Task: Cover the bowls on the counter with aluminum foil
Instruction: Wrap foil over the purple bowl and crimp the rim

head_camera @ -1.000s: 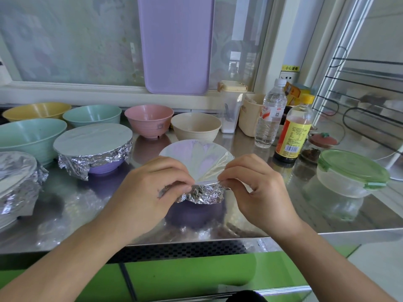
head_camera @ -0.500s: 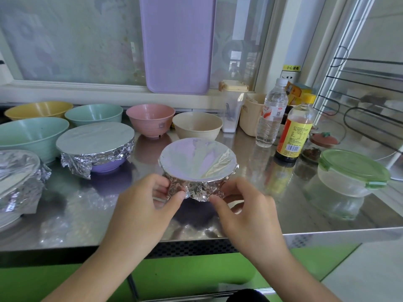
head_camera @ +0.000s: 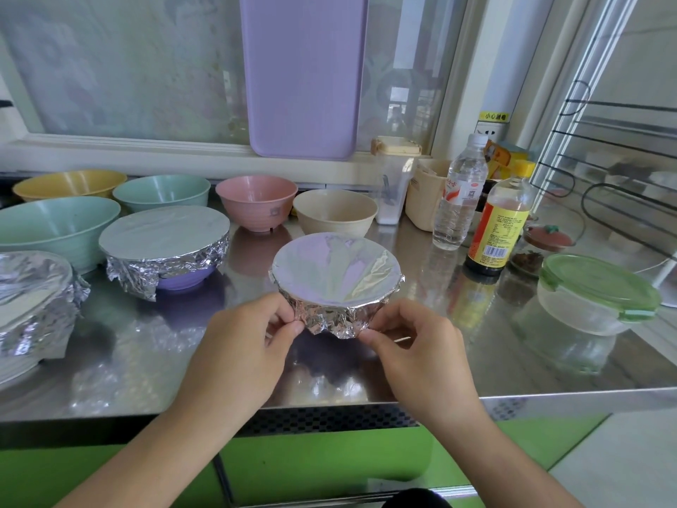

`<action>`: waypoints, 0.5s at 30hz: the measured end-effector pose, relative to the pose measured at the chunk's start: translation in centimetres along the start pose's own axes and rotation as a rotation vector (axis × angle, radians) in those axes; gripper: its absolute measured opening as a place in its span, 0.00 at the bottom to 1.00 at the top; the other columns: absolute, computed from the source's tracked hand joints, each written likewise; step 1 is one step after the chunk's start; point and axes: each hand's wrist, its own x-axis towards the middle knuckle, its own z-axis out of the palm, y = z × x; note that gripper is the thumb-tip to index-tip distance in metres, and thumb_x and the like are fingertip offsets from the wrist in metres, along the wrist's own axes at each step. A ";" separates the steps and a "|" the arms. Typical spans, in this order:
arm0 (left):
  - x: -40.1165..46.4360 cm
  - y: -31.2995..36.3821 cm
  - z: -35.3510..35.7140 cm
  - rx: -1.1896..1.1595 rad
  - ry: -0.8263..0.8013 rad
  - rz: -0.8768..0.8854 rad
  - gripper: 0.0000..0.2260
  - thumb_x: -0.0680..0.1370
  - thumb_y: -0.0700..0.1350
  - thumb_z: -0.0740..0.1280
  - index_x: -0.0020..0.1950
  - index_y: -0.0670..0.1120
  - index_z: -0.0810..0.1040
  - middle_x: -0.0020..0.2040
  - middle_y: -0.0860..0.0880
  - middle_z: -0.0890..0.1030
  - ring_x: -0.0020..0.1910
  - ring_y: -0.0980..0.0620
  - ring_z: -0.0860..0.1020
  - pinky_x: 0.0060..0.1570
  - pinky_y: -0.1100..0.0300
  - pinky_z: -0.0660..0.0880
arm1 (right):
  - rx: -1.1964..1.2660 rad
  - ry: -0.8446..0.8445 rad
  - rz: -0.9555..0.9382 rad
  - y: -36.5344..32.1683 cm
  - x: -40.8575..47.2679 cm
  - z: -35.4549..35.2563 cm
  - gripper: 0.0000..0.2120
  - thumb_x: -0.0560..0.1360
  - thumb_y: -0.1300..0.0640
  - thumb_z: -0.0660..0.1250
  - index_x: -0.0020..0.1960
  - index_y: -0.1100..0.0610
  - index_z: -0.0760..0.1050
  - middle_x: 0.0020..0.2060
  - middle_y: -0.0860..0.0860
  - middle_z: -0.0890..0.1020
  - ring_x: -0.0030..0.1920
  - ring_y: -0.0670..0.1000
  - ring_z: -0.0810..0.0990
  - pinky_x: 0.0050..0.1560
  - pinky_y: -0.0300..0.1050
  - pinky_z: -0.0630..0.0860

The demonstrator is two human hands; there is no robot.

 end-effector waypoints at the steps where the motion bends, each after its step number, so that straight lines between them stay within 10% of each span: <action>1: 0.0 0.0 0.0 0.003 -0.006 0.006 0.10 0.76 0.46 0.77 0.39 0.56 0.78 0.39 0.65 0.82 0.37 0.59 0.82 0.41 0.57 0.79 | -0.023 -0.005 -0.018 0.1 0.0 -0.1 0.09 0.74 0.59 0.78 0.39 0.51 0.81 0.35 0.41 0.85 0.38 0.44 0.84 0.40 0.32 0.75; 9: -0.1 1.6 -2.2 0.016 0.121 0.134 0.12 0.72 0.48 0.73 0.49 0.55 0.72 0.48 0.59 0.75 0.49 0.57 0.75 0.47 0.65 0.70 | -0.133 0.115 -0.215 0.5 0.2 -1.6 0.10 0.73 0.59 0.78 0.41 0.46 0.81 0.41 0.41 0.82 0.43 0.45 0.82 0.43 0.38 0.77; 15: 4.4 4.5 -2.3 0.074 -0.164 0.000 0.43 0.66 0.73 0.72 0.73 0.52 0.65 0.64 0.57 0.64 0.68 0.56 0.68 0.60 0.58 0.67 | -0.182 -0.135 -0.290 -1.0 4.4 -3.5 0.34 0.76 0.45 0.75 0.78 0.48 0.67 0.78 0.41 0.64 0.79 0.41 0.60 0.78 0.36 0.58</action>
